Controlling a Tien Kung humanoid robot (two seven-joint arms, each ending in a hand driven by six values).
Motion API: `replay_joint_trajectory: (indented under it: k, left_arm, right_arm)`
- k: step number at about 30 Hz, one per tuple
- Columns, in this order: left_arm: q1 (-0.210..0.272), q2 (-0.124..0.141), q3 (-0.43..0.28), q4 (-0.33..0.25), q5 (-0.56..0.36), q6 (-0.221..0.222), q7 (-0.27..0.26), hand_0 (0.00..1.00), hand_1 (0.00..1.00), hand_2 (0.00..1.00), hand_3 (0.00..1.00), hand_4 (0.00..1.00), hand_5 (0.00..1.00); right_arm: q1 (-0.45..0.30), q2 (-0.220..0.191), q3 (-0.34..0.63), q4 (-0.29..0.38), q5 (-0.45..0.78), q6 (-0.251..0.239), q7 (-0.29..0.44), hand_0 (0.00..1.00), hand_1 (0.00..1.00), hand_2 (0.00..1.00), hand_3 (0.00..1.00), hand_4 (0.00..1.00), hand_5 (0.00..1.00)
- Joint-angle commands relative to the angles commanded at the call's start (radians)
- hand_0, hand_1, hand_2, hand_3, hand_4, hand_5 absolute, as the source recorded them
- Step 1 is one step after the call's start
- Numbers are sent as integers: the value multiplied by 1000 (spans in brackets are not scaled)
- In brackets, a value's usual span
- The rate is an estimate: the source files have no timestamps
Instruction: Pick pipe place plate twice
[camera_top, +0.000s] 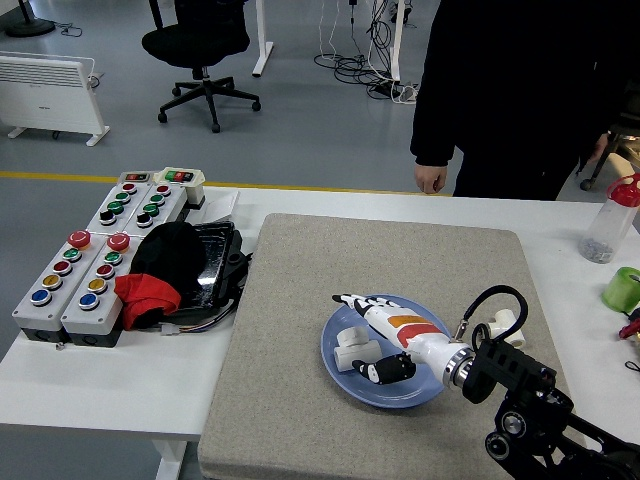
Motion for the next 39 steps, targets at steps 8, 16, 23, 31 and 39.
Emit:
replay_joint_trajectory:
  k: [8, 16, 23, 31, 39]
  left_arm:
    - [1, -2, 3, 0, -3, 0, -2, 725, 746, 702, 646, 395, 998]
    - [4, -1, 3, 0, -2, 0, -2, 724, 746, 703, 647, 395, 998]
    - [10, -2, -2, 0, 9, -2, 1, 724, 746, 703, 646, 394, 998]
    - [17, -3, -3, 0, 13, -2, 1, 723, 746, 703, 646, 394, 998]
    - [21, -5, -7, 0, 24, -3, 2, 722, 747, 704, 646, 394, 998]
  right_arm:
    - [-24, -14, 82, 29, 3, -26, 16, 998, 960, 998, 998, 816, 368]
    - [-31, -55, 252, -6, -43, 3, 8, 998, 950, 998, 998, 806, 358]
    - [-56, -58, 395, -89, -100, 77, -57, 998, 933, 998, 987, 792, 356]
    - [-83, -69, 438, -143, -145, 110, -99, 998, 932, 998, 970, 784, 355]
    - [-85, -74, 437, -189, -134, 120, -91, 998, 931, 998, 966, 773, 347]
